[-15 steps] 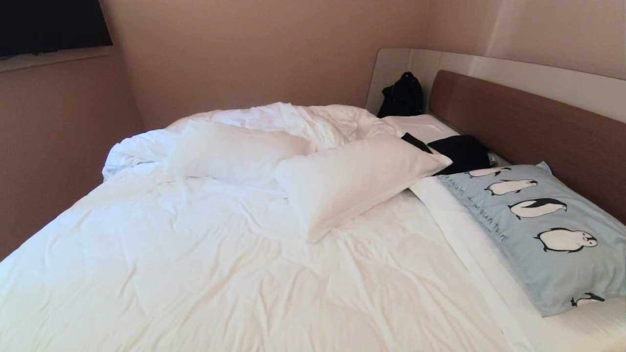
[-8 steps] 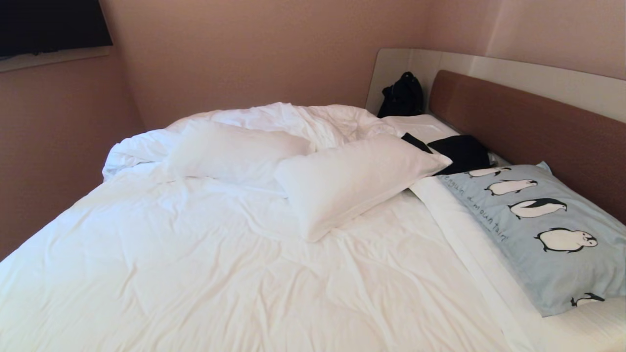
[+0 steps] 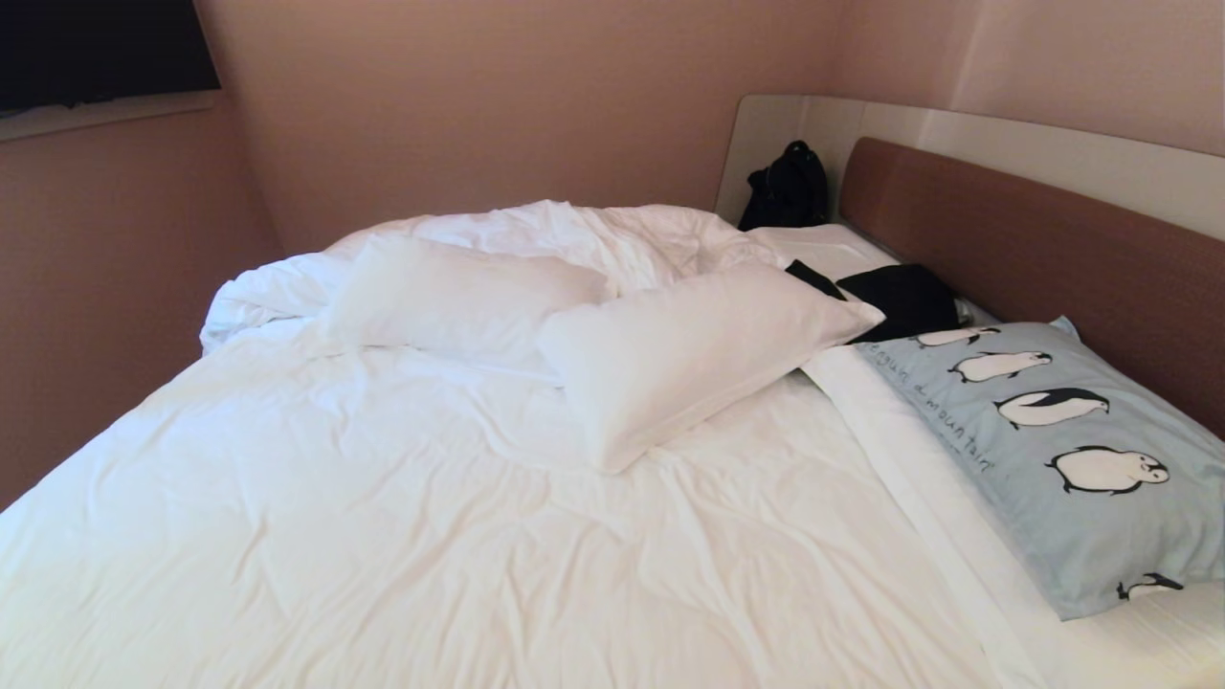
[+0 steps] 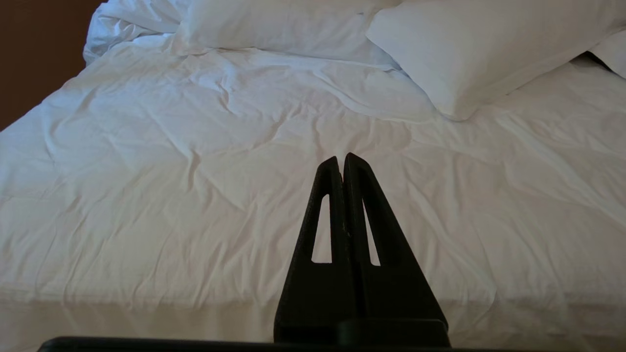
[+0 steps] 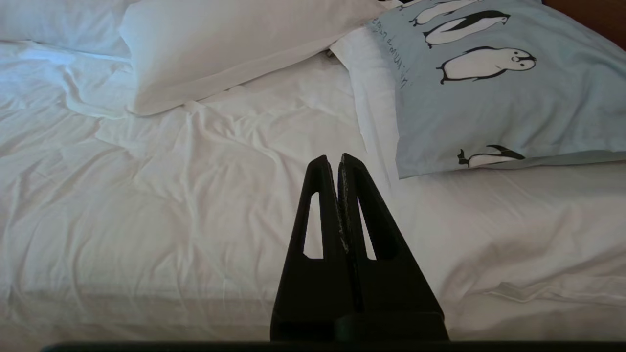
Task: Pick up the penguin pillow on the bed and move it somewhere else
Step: Pick up the pillow
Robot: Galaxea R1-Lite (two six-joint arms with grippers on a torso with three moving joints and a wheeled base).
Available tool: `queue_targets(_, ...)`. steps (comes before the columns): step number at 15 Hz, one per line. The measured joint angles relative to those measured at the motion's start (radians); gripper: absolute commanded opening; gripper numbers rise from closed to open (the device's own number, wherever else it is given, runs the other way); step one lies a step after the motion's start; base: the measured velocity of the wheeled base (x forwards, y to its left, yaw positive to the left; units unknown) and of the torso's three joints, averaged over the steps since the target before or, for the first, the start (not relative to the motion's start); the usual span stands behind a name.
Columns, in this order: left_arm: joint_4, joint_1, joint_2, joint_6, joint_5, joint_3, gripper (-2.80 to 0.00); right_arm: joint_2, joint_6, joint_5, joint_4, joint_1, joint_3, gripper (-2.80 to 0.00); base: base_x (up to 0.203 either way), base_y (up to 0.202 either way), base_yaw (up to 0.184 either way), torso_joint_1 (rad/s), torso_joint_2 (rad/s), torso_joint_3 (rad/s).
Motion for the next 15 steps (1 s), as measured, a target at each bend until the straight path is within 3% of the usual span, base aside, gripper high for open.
queue_targets(4, 0.000, 0.001, 0.000, 0.000, 0.000, 0.000, -2.80, 0.000, -0.018, -0.020, 0.011, 0.000, -0.020, -2.80, 0.000, 0.000, 0.000, 0.000, 0.00, 0.000)
queue_targets(9, 0.000, 0.000, 0.000, 0.000, 0.000, 0.000, -2.80, 0.038, -0.021, -0.018, 0.097, 0.000, -0.220, -2.80, 0.000, 0.000, 0.000, 0.000, 0.00, 0.000)
queue_targets(15, 0.000, 0.000, 0.000, 0.000, 0.000, 0.000, -2.80, 0.275, -0.015, -0.069, 0.155, -0.001, -0.298, -2.80, 0.000, 0.000, 0.000, 0.000, 0.00, 0.000)
